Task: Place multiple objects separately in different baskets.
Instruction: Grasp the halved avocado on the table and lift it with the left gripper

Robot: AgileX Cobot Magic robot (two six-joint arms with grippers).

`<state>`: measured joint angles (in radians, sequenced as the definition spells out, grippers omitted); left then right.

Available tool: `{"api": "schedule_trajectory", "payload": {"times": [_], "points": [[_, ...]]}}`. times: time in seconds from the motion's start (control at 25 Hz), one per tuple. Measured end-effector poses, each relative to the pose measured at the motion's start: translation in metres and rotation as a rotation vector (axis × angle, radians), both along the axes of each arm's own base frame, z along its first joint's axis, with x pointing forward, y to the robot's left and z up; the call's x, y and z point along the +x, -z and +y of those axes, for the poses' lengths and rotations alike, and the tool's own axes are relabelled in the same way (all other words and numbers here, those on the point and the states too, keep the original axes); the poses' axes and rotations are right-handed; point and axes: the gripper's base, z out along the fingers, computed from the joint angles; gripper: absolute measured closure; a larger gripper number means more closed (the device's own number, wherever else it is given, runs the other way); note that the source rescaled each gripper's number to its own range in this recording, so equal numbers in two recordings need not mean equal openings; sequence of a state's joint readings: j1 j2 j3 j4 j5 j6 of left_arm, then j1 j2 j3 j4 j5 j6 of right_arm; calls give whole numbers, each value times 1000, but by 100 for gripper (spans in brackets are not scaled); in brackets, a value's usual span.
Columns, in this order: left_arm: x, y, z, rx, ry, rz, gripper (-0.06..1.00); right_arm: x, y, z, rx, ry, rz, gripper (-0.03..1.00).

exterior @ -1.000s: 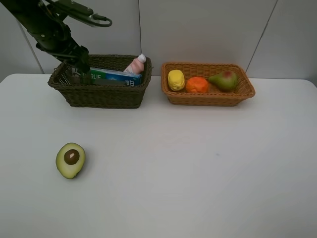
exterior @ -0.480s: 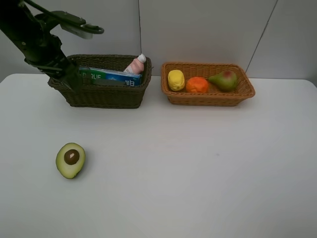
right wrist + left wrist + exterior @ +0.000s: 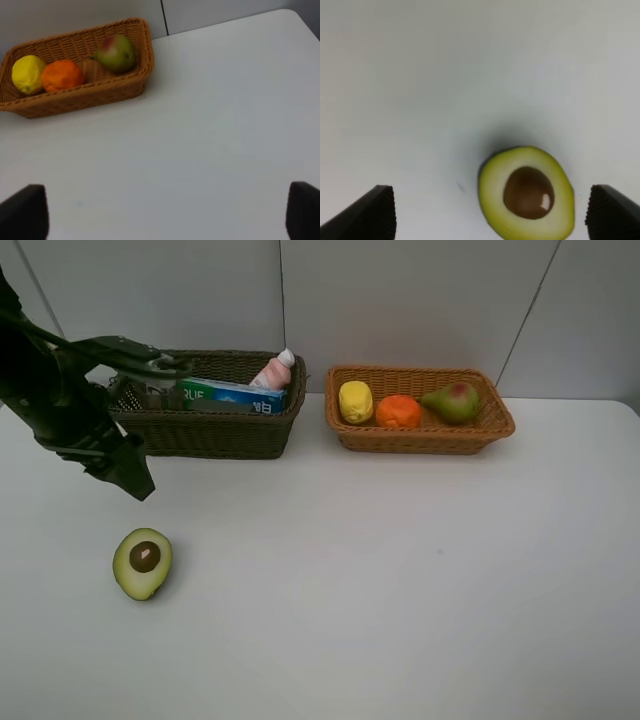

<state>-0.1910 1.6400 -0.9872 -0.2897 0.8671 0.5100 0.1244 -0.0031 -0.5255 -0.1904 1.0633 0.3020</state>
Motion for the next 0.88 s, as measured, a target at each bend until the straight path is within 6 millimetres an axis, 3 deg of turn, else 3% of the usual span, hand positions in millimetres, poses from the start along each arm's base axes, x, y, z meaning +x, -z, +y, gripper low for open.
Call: {"api": "schedule_trajectory", "payload": {"times": [0.44,0.88], "points": [[-30,35,-24,-41,-141,58,-5,0,0,0,0,0,0,-3],[-37,39,-21,51,-280,128,-5,0,0,0,0,0,0,-3]]}}
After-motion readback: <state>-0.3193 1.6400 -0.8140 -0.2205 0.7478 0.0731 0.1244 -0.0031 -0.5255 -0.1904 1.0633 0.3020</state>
